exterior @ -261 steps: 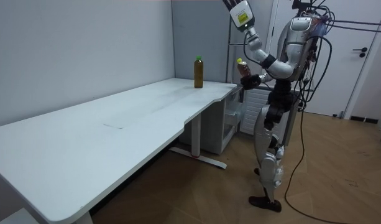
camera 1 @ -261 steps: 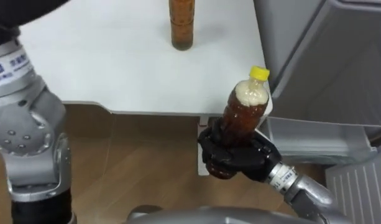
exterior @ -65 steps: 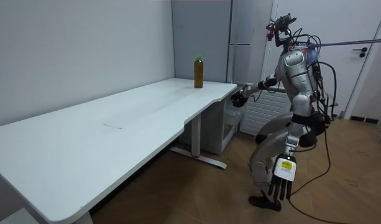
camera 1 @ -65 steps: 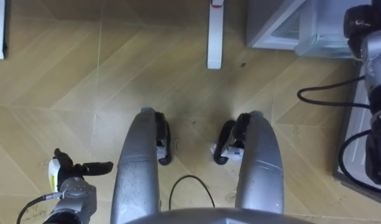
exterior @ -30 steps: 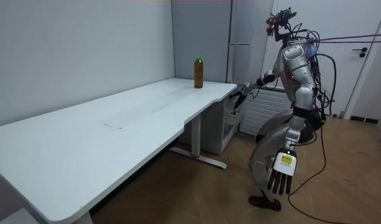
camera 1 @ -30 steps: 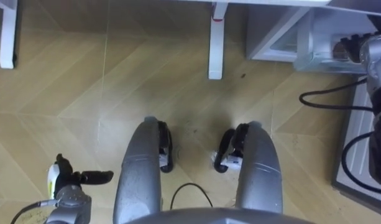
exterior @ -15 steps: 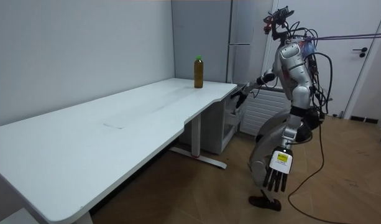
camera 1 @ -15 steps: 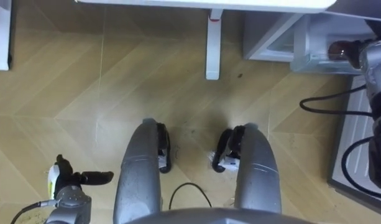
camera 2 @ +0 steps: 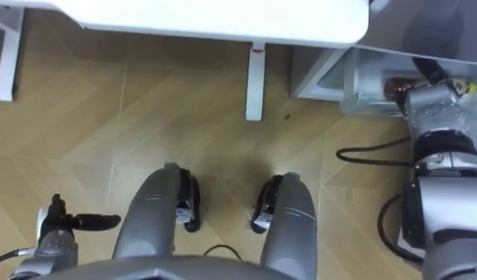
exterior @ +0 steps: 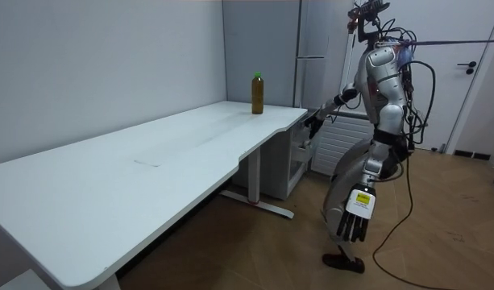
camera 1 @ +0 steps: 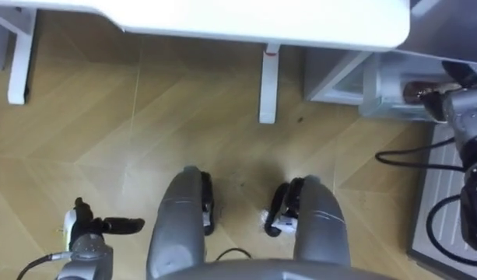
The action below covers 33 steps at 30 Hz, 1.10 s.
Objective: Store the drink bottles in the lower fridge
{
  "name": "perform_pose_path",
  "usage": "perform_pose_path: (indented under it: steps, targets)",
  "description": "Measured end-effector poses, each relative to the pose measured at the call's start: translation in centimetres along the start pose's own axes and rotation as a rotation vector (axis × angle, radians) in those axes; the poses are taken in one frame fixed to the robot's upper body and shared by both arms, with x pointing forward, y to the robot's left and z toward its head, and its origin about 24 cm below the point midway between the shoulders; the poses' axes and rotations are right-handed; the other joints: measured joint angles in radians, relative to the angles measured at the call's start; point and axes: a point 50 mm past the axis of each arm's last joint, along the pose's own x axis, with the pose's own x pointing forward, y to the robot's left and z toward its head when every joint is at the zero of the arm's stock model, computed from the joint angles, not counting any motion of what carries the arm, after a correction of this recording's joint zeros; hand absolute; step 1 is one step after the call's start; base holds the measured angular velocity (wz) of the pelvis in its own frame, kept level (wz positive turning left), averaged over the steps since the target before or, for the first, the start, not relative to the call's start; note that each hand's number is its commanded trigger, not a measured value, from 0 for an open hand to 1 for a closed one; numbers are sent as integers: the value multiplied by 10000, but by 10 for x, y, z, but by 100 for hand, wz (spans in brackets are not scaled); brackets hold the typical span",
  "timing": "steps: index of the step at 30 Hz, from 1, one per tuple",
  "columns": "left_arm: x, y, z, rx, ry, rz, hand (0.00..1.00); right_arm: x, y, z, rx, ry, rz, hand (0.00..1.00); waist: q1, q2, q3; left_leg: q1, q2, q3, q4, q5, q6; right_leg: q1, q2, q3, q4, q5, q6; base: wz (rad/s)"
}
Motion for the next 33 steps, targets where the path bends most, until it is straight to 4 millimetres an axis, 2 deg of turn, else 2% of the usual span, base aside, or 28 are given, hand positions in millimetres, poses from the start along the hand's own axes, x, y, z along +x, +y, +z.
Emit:
perform_pose_path:
  steps: [2, 5, 10, 13, 14, 15, 17, 18, 20, 21, 24, 26, 31, 33]
  targets:
    - [0, 0, 1, -151, 21, -52, 0, 1, -3, 0, -131, -29, 38, 0, 7, 31, -9, 257, -115, 56, -194, 11, 0, 165, -43, 108, -52, -23, 71, 0]
    - [2, 3, 1, -484, 89, -151, 0, 4, -15, -1, -871, -236, 37, 0, 30, 73, -21, 682, -154, 109, -514, 43, -29, 539, -34, 96, -308, -33, 98, 1]
    - [3, 4, -2, -833, 349, -183, 0, 6, -40, -7, -1221, -128, -107, 0, 175, 130, -56, 1377, -85, 113, -992, 86, -60, 1285, 137, 25, -892, 38, 169, -3]
    - [2, 1, -5, -1202, 514, -252, 0, 5, -56, -18, -1976, -298, -139, 0, 180, 153, -78, 2060, -80, 207, -1422, 97, -76, 1960, 204, -6, -1362, 119, 232, -8]
    - [1, 0, -7, -1235, 492, -301, 0, 4, -68, -25, -2034, -226, -174, 0, 160, 152, -147, 2323, -89, 215, -1626, 98, -77, 2242, 241, -15, -1590, 151, 289, 0]
    - [0, -1, -7, -1243, 470, -327, 0, 3, -75, -28, -2059, -173, -228, 0, 159, 145, -172, 2476, -100, 224, -1738, 104, -83, 2407, 246, -29, -1698, 165, 310, 0]
    - [0, 1, -14, -1302, 632, -320, 0, -1, -104, -44, -2691, 86, -620, 0, 61, 100, -371, 3111, -166, 242, -2259, 181, -86, 3067, 278, -97, -2240, 260, 407, 0]
    - [-1, 2, -16, -1340, 692, -303, 0, -3, -111, -49, -2787, 198, -734, 0, 28, 103, -385, 3311, -169, 248, -2404, 203, -86, 3283, 311, -115, -2415, 304, 431, -3]
    - [-5, 4, -30, -1621, 964, -171, 0, -8, -140, -63, -3018, 642, -1230, 0, -27, 104, -468, 4132, -200, 343, -3102, 347, -103, 4098, 402, -154, -3158, 527, 503, -7]
    - [-7, 5, -37, -1692, 1117, -118, 0, -12, -154, -67, -3281, 802, -1398, 0, -166, 90, -494, 4508, -270, 342, -3477, 455, -97, 4472, 409, -197, -3508, 617, 553, 0]
    - [-11, 7, -49, -1922, 1449, -21, 0, -20, -185, -71, -4193, 1011, -1789, 0, -185, 102, -534, 5161, -299, 428, -4111, 601, -116, 5096, 515, -215, -4143, 853, 598, -7]
    - [-16, 11, -64, -2057, 1886, 201, 0, -27, -208, -77, -5453, 1322, -2022, 0, -287, 127, -549, 5766, -322, 490, -4720, 776, -146, 5717, 653, -190, -4753, 1071, 641, -8]
    - [-21, 13, -77, -2388, 2291, 362, 0, -47, -252, -99, -7388, 2677, -2486, 0, -491, 129, -530, 6600, -366, 353, -5379, 938, -213, 6682, 723, -495, -5500, 1207, 655, 10]
    - [-24, 14, -83, -2312, 2399, 254, 0, -52, -262, -103, -8161, 3205, -2461, 0, -587, 162, -520, 6838, -402, 316, -5565, 956, -220, 6960, 713, -564, -5637, 1220, 676, 7]
